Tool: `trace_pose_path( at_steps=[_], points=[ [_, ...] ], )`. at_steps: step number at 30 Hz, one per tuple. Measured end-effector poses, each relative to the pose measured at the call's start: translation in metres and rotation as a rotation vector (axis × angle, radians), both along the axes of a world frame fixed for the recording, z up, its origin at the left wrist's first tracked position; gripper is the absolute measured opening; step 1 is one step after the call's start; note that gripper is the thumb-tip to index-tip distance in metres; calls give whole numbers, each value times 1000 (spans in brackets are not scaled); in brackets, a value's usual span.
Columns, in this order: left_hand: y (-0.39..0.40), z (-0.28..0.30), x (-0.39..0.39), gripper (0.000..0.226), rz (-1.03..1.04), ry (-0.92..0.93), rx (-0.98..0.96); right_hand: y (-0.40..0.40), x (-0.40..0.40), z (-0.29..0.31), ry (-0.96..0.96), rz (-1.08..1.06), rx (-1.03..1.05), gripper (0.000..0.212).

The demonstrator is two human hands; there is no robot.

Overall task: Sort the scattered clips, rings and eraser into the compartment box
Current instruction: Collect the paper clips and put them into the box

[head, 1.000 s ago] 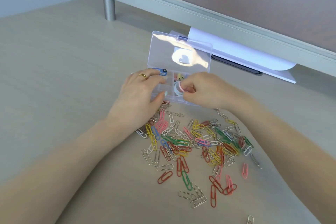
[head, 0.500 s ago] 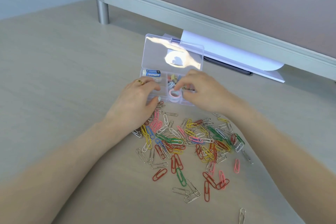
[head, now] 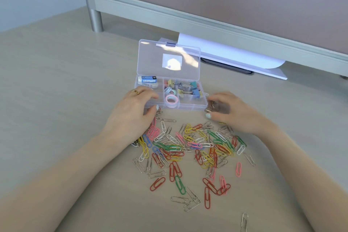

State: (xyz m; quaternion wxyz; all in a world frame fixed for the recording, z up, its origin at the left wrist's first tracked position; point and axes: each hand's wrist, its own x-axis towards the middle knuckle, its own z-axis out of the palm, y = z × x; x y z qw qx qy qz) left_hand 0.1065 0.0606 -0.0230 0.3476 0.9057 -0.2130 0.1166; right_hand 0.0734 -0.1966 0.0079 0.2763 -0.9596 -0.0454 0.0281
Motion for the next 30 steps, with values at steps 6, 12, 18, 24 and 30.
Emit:
trace_pose_path(
  at_steps=[6, 12, 18, 24, 30],
  points=[
    [0, 1, 0, 24, 7, 4, 16, 4, 6, 1, -114, -7, -35, 21],
    [1, -1, -5, 27, -2, 0, 63, -3, 3, -2, -131, -112, 139, 14],
    [6, -2, -13, 43, -25, -34, 131, 6, 9, 13, -184, -236, 487, 7],
    [2, -2, -16, 43, -46, -54, 153, 45, 25, 11, -203, -233, 325, 25],
    [3, -2, -16, 43, -45, -58, 144, 59, 21, -5, -367, -193, -88, 23]
  ],
)
